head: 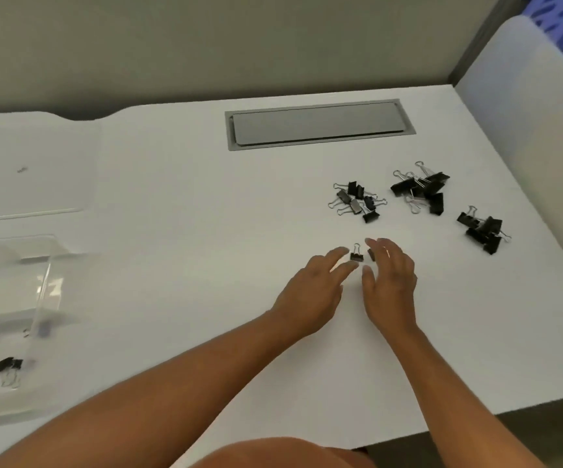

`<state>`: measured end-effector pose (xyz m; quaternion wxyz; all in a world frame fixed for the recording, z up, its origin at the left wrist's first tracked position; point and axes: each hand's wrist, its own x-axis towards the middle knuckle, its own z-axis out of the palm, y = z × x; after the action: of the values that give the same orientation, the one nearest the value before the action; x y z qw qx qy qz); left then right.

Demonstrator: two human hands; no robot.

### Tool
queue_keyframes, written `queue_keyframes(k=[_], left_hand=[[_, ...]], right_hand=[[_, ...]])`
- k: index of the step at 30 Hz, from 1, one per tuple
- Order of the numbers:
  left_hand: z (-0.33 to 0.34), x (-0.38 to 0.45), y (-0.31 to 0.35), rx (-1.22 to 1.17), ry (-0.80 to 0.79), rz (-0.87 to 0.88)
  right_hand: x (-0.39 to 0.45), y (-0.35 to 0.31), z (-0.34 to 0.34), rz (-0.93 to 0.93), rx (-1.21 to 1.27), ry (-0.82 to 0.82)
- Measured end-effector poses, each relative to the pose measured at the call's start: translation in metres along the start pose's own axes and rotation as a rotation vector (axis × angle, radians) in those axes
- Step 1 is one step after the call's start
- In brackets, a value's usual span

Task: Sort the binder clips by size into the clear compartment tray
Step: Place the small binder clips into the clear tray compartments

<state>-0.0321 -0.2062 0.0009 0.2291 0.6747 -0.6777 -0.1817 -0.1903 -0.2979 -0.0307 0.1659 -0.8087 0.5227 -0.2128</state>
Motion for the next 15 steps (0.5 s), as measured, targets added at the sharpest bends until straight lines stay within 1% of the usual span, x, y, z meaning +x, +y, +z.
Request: queue_keyframes(k=[2, 4, 7, 10, 13, 15], left_hand=[[0.023, 0.030, -0.008, 0.101, -0.021, 0.066], [0.038, 0.044, -0.019, 0.186, -0.022, 0.075], [0.047, 0.043, -0.029, 0.218, 0.060, 0.077], [0.050, 0.041, -0.032, 0.200, 0.141, 0.136], [0.050, 0.043, -0.032, 0.183, 0.176, 0.147], [0.050, 0.042, -0.032, 0.184, 0.192, 0.159]], right_hand=[[0.006, 0.020, 0.011, -0.057, -0.142, -0.003], [0.005, 0.028, 0.019, -0.069, -0.176, 0.020], [0.004, 0.029, 0.021, -0.082, -0.090, 0.035], [0.004, 0.028, 0.017, -0.100, -0.012, 0.048], [0.004, 0.027, 0.014, -0.112, 0.080, 0.051], [0.003, 0.027, 0.013, -0.060, 0.181, 0.065]])
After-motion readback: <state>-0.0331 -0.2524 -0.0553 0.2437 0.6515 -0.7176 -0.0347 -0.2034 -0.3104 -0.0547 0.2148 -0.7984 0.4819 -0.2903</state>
